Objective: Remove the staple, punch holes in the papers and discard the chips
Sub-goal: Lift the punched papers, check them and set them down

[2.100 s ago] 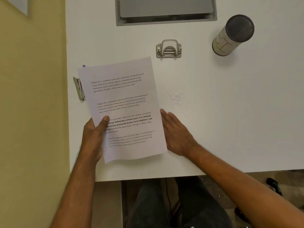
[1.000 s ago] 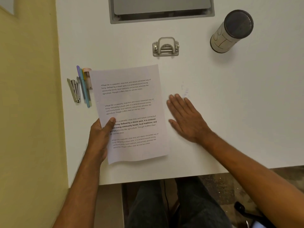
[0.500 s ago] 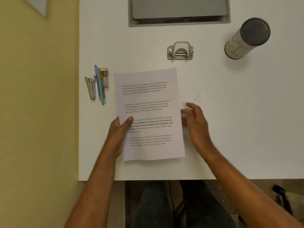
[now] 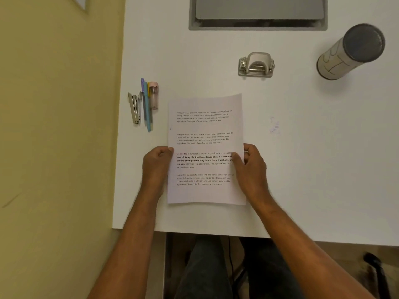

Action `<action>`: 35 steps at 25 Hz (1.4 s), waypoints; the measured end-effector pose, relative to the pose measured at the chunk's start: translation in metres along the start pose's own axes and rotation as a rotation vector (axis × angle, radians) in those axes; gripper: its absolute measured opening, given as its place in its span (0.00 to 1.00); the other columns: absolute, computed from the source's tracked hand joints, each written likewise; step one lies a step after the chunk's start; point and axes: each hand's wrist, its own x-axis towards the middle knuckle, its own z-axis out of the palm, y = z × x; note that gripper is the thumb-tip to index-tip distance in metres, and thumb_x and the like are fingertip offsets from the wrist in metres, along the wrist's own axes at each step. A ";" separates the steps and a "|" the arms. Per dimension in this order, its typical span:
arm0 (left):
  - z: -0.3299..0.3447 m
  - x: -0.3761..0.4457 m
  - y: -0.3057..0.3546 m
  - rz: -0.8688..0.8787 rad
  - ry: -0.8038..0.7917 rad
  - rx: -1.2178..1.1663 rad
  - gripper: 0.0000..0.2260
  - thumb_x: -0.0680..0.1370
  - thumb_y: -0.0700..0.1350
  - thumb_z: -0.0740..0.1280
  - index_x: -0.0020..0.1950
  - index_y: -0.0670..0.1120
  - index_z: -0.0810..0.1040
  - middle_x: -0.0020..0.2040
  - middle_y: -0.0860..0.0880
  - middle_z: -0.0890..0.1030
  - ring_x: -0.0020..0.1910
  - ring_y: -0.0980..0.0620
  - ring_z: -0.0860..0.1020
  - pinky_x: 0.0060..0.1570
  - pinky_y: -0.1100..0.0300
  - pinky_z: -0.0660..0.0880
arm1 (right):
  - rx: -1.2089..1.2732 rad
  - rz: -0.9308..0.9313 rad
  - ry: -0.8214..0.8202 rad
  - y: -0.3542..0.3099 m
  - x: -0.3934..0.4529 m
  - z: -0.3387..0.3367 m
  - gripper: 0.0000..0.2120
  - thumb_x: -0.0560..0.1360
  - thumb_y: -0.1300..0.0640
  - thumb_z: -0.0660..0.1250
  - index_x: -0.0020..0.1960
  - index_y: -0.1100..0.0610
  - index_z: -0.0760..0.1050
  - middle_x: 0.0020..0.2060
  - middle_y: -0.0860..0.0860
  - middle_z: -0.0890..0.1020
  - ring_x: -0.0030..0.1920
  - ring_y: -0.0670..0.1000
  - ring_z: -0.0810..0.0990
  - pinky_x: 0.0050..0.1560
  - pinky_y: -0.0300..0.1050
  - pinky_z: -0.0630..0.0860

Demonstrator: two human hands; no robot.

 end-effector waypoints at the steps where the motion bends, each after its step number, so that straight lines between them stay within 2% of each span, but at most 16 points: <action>1: -0.002 0.001 0.000 0.030 0.046 0.067 0.06 0.81 0.48 0.68 0.48 0.49 0.84 0.47 0.48 0.88 0.48 0.44 0.86 0.49 0.48 0.83 | -0.015 -0.015 -0.005 0.000 -0.001 0.001 0.08 0.85 0.56 0.66 0.62 0.46 0.73 0.51 0.34 0.81 0.47 0.26 0.80 0.42 0.21 0.75; 3: -0.005 0.001 0.001 0.103 0.114 0.173 0.06 0.81 0.48 0.69 0.47 0.50 0.83 0.44 0.52 0.87 0.44 0.49 0.85 0.46 0.53 0.82 | -0.040 -0.043 -0.014 -0.002 -0.002 0.003 0.08 0.86 0.56 0.66 0.61 0.45 0.74 0.50 0.34 0.81 0.47 0.28 0.81 0.42 0.21 0.74; 6: -0.002 0.000 0.005 0.181 0.190 0.309 0.06 0.82 0.48 0.68 0.46 0.51 0.82 0.40 0.58 0.83 0.38 0.59 0.80 0.37 0.65 0.74 | -0.159 -0.094 0.034 -0.001 -0.002 0.004 0.06 0.85 0.56 0.65 0.59 0.46 0.75 0.48 0.39 0.78 0.46 0.38 0.79 0.44 0.20 0.71; 8: 0.001 0.000 0.006 0.190 0.210 0.353 0.06 0.82 0.47 0.68 0.47 0.50 0.82 0.39 0.59 0.81 0.37 0.60 0.79 0.35 0.69 0.70 | -0.213 -0.104 0.059 0.000 0.001 0.003 0.07 0.85 0.56 0.65 0.59 0.45 0.76 0.47 0.43 0.76 0.45 0.41 0.77 0.43 0.23 0.71; 11: 0.004 -0.001 0.006 0.191 0.226 0.385 0.06 0.83 0.47 0.67 0.50 0.48 0.83 0.41 0.56 0.82 0.37 0.62 0.78 0.35 0.71 0.69 | -0.192 -0.080 0.051 0.003 0.004 -0.001 0.13 0.84 0.58 0.67 0.67 0.49 0.75 0.45 0.46 0.79 0.44 0.45 0.78 0.46 0.32 0.73; 12: 0.005 -0.002 0.006 0.197 0.231 0.396 0.07 0.83 0.47 0.67 0.51 0.47 0.83 0.43 0.54 0.83 0.36 0.62 0.78 0.35 0.71 0.69 | -0.187 -0.077 0.049 0.003 0.005 -0.002 0.15 0.83 0.58 0.68 0.68 0.49 0.73 0.44 0.46 0.79 0.43 0.45 0.79 0.45 0.34 0.74; 14: 0.005 -0.003 0.006 0.210 0.239 0.423 0.08 0.83 0.47 0.67 0.53 0.45 0.83 0.45 0.53 0.83 0.36 0.62 0.77 0.34 0.72 0.68 | -0.216 -0.109 0.051 0.002 0.004 -0.004 0.17 0.83 0.58 0.69 0.69 0.48 0.71 0.44 0.45 0.79 0.42 0.44 0.79 0.43 0.31 0.72; 17: 0.005 -0.004 0.007 0.214 0.244 0.450 0.08 0.83 0.47 0.67 0.53 0.45 0.83 0.45 0.53 0.82 0.35 0.63 0.77 0.33 0.75 0.66 | -0.307 -0.188 0.069 0.003 0.001 -0.005 0.18 0.83 0.58 0.69 0.71 0.49 0.71 0.52 0.43 0.76 0.45 0.40 0.77 0.43 0.26 0.70; 19: 0.006 -0.004 0.007 0.214 0.244 0.462 0.08 0.84 0.47 0.67 0.53 0.45 0.83 0.45 0.53 0.82 0.35 0.64 0.76 0.33 0.75 0.66 | -0.355 -0.217 0.077 0.004 0.000 -0.004 0.19 0.83 0.59 0.69 0.72 0.51 0.72 0.55 0.44 0.73 0.45 0.42 0.76 0.44 0.25 0.68; 25: 0.008 -0.007 0.008 0.214 0.266 0.486 0.08 0.84 0.48 0.66 0.53 0.45 0.82 0.45 0.54 0.82 0.35 0.64 0.76 0.32 0.75 0.66 | -0.416 -0.247 0.076 0.006 0.003 -0.003 0.21 0.82 0.60 0.69 0.73 0.52 0.70 0.53 0.44 0.72 0.47 0.44 0.74 0.44 0.26 0.67; 28: 0.009 -0.011 0.010 0.252 0.290 0.486 0.05 0.83 0.46 0.68 0.53 0.45 0.80 0.43 0.55 0.81 0.36 0.60 0.78 0.30 0.75 0.68 | -0.436 -0.247 0.076 0.007 0.004 -0.003 0.22 0.82 0.60 0.70 0.74 0.53 0.71 0.53 0.44 0.72 0.47 0.44 0.74 0.44 0.26 0.66; 31: 0.011 -0.012 0.008 0.301 0.310 0.542 0.04 0.82 0.45 0.70 0.54 0.45 0.77 0.47 0.50 0.81 0.43 0.52 0.80 0.40 0.66 0.73 | -0.450 -0.251 0.078 0.009 0.005 -0.002 0.22 0.82 0.60 0.70 0.75 0.53 0.70 0.54 0.44 0.72 0.48 0.44 0.75 0.44 0.26 0.66; 35: 0.013 -0.013 0.005 0.348 0.319 0.577 0.08 0.81 0.43 0.70 0.59 0.44 0.77 0.50 0.48 0.79 0.45 0.53 0.77 0.44 0.65 0.72 | -0.462 -0.267 0.072 0.010 0.005 -0.001 0.23 0.83 0.59 0.70 0.76 0.53 0.70 0.53 0.45 0.72 0.48 0.45 0.75 0.45 0.33 0.70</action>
